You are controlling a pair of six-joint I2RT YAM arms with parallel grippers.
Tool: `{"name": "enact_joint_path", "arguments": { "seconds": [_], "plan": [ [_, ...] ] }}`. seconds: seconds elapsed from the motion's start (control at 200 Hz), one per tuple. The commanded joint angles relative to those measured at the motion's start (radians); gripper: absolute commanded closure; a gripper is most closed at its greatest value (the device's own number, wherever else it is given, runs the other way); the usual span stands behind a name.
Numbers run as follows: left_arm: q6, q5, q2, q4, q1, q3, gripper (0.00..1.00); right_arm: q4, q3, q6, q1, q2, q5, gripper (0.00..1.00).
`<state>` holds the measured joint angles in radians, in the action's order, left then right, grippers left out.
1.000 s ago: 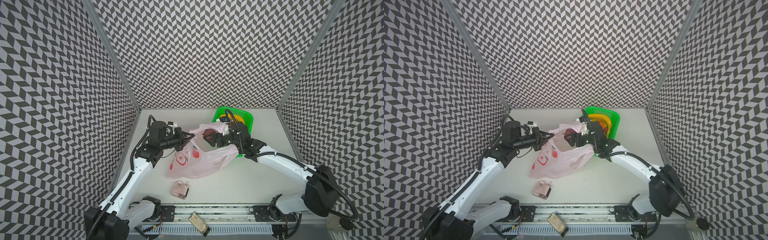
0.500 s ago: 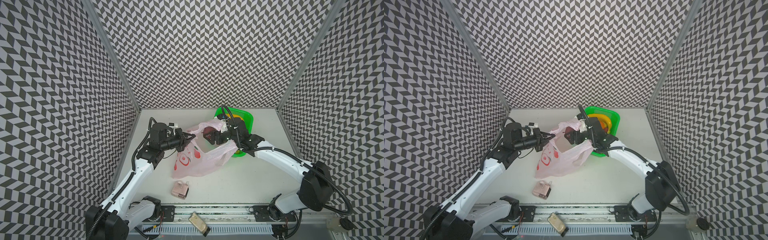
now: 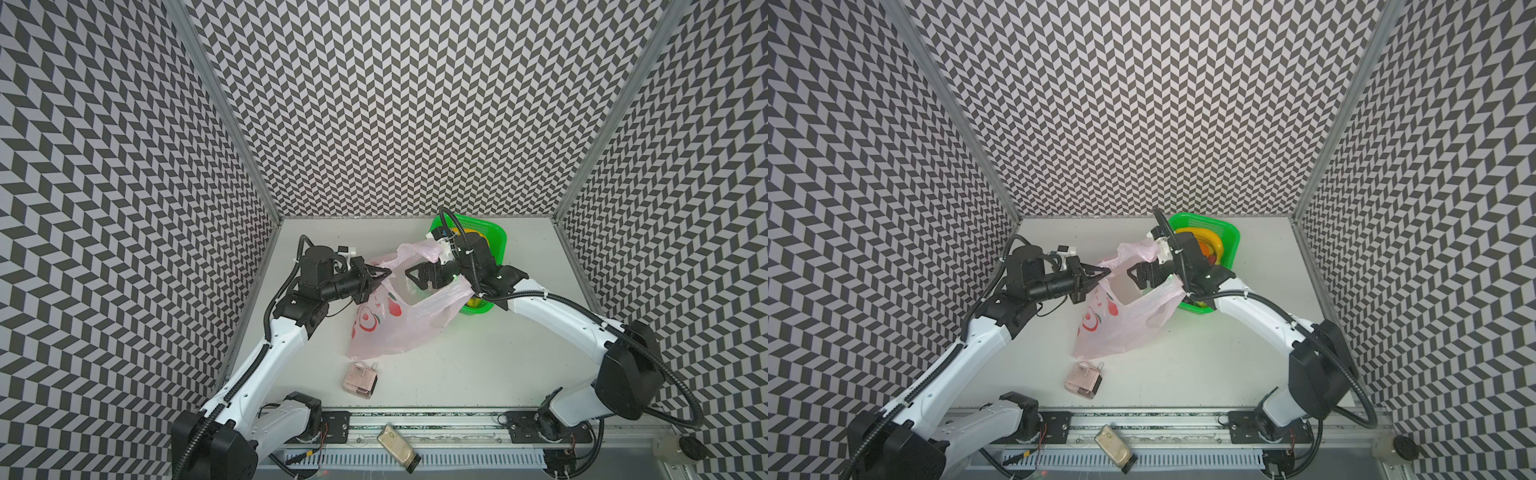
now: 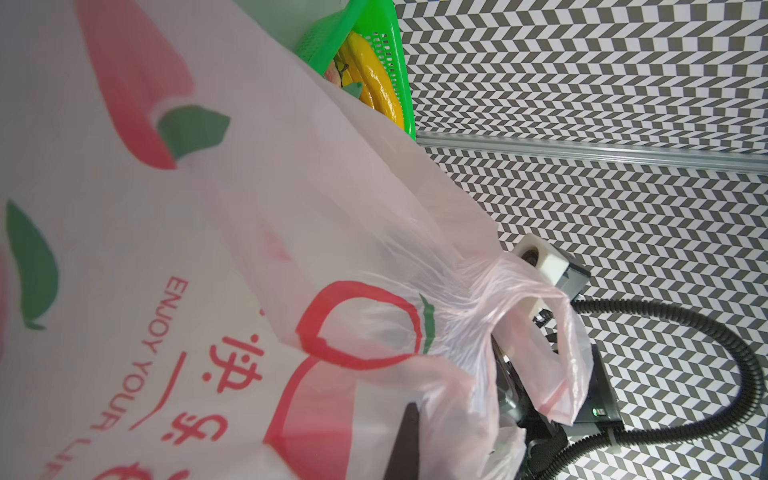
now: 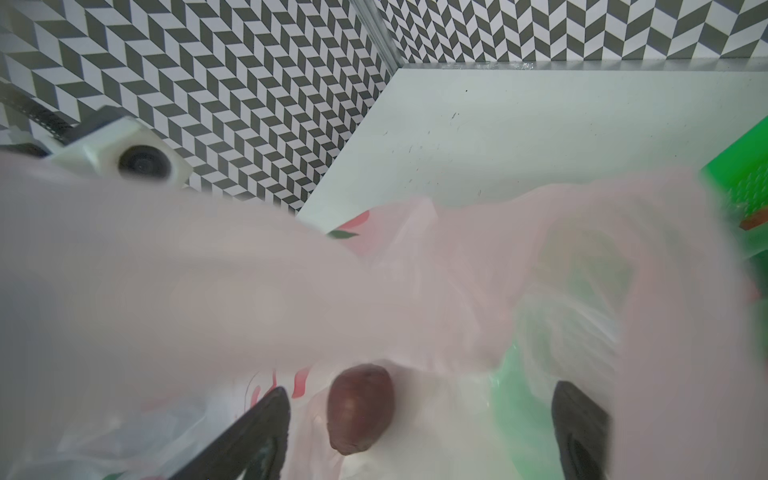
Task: Place the fake fruits into the plastic bag and tie a complex knot
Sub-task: 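Move the passion fruit into the pink bag mouth and open the right gripper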
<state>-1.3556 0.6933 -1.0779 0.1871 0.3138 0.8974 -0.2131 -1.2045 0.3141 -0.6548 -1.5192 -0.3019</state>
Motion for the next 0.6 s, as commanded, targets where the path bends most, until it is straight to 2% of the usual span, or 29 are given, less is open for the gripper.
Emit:
{"name": "enact_joint_path", "arguments": {
  "seconds": [0.0, 0.31, 0.596],
  "plan": [
    [-0.007, 0.005, 0.012, -0.021, -0.004, 0.011, 1.00, 0.014, -0.032, -0.018, 0.001, -0.003, 0.017, 0.04],
    [0.043, -0.007, 0.003, 0.009, -0.039, 0.009, 1.00, 0.000, -0.024, -0.019, 0.003, 0.019, 0.003, 0.04],
    [0.051, 0.003, -0.007, 0.007, -0.070, -0.004, 1.00, 0.000, 0.069, 0.003, 0.042, 0.107, -0.051, 0.01]
  ]
}}
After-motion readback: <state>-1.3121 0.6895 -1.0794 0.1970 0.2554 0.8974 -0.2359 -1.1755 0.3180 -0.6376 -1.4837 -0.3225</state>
